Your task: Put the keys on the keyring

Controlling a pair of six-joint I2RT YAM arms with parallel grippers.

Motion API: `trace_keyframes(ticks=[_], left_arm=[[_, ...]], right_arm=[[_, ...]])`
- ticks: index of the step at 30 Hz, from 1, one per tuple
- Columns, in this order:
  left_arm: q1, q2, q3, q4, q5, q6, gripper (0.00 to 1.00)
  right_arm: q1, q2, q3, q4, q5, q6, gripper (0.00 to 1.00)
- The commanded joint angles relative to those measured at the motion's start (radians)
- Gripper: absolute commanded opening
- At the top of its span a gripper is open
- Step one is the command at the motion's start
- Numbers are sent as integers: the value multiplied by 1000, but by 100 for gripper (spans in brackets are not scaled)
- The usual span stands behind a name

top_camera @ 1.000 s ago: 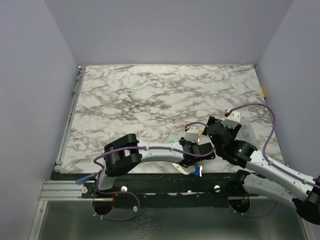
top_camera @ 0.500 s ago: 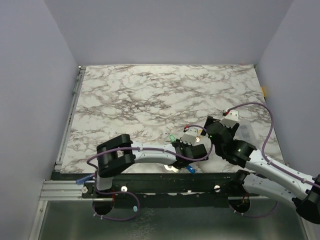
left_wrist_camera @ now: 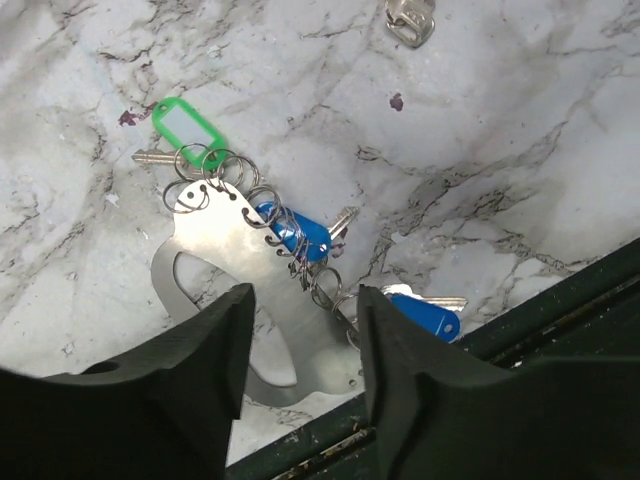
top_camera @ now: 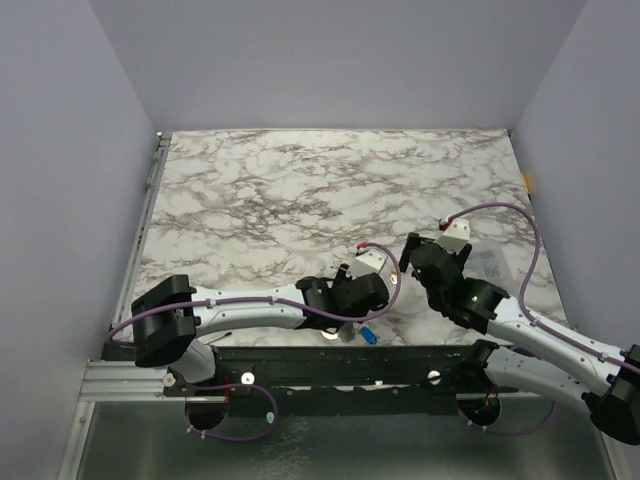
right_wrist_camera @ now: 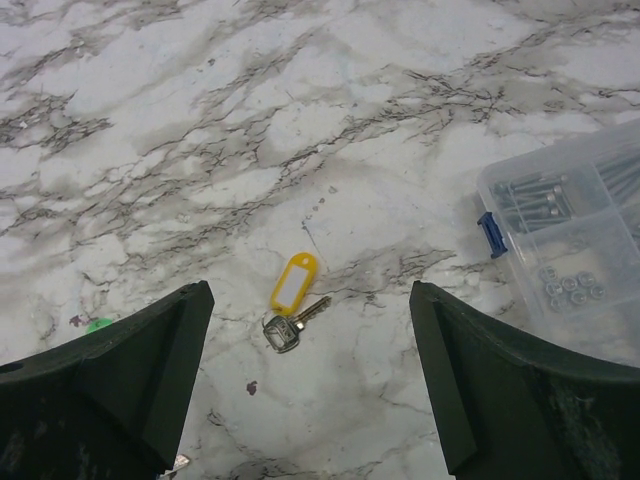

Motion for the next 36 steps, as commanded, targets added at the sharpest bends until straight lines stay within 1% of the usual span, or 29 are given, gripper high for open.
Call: trace_keyframes(ticks=[1, 2, 4, 8, 13, 17, 18, 19, 21, 22, 23, 25, 27, 29, 31, 33, 35, 36], left_arm=[[16, 10, -41, 32, 89, 117, 44], [25, 20, -45, 35, 96, 134, 41], [58, 28, -64, 55, 127, 164, 39], [110, 27, -122, 135, 182, 200, 46], [125, 62, -140, 187, 199, 224, 46], [126, 92, -137, 221, 263, 234, 46], [124, 92, -138, 227, 278, 236, 48], [124, 92, -140, 232, 286, 235, 52], [123, 87, -145, 241, 302, 236, 67], [123, 82, -149, 248, 299, 234, 73], [122, 80, -154, 253, 293, 230, 77], [122, 81, -158, 267, 270, 220, 81], [123, 91, -151, 278, 234, 201, 82], [122, 95, -140, 276, 148, 153, 82], [122, 90, -137, 275, 63, 111, 81], [132, 80, -136, 251, -31, 68, 78], [177, 65, -158, 227, -67, 32, 74], [204, 56, -175, 223, -63, 20, 72]], right_arm=[[4, 18, -2, 62, -63, -34, 91], [4, 19, -3, 71, -78, -46, 91], [4, 18, -5, 82, -103, -64, 91], [4, 0, -18, 93, -139, -83, 91], [4, -19, -36, 106, -173, -89, 90], [4, -10, -34, 110, -180, -89, 90], [4, -6, -33, 109, -179, -89, 90], [4, -2, -31, 108, -179, -89, 90], [4, 2, -29, 107, -179, -90, 90], [4, 3, -30, 109, -181, -91, 90], [4, 4, -30, 109, -183, -92, 90], [4, 6, -30, 114, -191, -97, 90], [4, 9, -29, 121, -204, -105, 90], [4, 11, -25, 120, -211, -107, 90], [4, 10, -13, 104, -211, -106, 90], [4, 4, -1, 80, -209, -100, 90], [4, -2, 7, 59, -212, -92, 90], [4, -3, 10, 44, -216, -81, 90]])
